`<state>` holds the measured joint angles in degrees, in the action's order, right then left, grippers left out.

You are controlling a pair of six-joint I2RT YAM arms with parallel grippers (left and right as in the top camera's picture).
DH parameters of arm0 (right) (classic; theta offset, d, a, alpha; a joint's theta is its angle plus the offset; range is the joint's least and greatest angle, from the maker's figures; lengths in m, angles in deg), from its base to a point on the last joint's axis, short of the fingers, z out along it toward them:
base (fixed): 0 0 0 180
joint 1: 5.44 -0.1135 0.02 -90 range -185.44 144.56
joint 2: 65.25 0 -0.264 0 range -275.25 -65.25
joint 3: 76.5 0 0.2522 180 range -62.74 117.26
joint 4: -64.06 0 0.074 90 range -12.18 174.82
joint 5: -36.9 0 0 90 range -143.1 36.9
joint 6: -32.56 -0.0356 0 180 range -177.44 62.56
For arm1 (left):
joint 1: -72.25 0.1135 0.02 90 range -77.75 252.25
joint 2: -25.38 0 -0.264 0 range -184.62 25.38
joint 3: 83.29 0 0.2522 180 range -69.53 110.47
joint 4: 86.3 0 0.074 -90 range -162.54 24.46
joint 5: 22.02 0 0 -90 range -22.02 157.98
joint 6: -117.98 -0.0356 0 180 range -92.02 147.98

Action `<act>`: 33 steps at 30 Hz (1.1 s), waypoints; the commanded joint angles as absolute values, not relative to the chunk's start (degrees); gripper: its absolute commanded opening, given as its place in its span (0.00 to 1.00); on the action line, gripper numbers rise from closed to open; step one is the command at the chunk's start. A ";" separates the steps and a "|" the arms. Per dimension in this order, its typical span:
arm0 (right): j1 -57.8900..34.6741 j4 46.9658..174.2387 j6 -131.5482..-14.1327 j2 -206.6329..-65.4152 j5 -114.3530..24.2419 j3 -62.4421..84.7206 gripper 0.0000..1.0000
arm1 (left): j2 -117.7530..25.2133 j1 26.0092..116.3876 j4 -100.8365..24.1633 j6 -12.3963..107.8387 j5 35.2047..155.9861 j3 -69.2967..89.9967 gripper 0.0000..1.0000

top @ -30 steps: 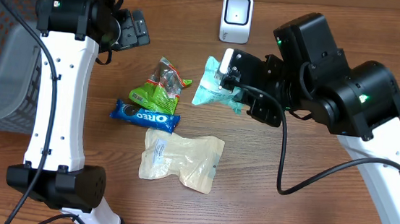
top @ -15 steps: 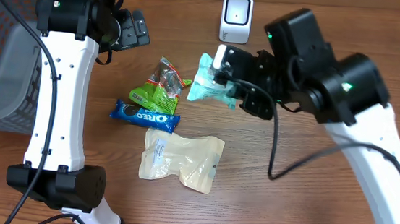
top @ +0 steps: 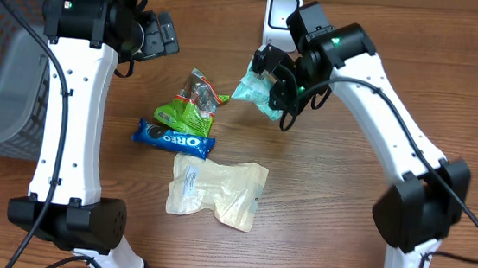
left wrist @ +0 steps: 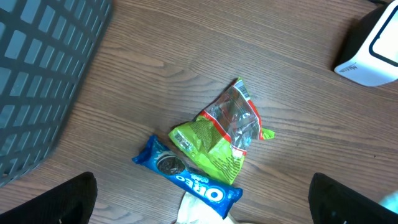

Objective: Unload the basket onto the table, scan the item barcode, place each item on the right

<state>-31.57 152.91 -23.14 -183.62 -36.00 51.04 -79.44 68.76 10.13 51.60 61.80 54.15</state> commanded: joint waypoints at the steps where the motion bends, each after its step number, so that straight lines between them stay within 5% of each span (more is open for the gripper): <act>1: -30.66 151.31 -30.70 -187.25 -35.67 50.86 0.15 | -80.05 68.85 9.89 50.70 62.04 54.33 1.00; 14: -30.44 149.76 -50.55 -193.43 -44.98 49.47 0.16 | -80.05 68.85 9.89 50.70 62.04 54.33 1.00; 26: -30.44 145.45 -52.99 -193.43 -45.13 43.41 0.26 | -80.05 68.85 9.89 50.70 62.04 54.33 1.00; 30: -30.31 145.58 -53.04 -193.30 -45.07 43.59 1.00 | -80.05 68.83 9.91 50.70 62.04 54.33 1.00; 33: -29.72 146.76 -53.26 -192.82 -43.14 45.25 1.00 | -80.05 68.85 9.89 50.70 62.04 54.33 1.00</act>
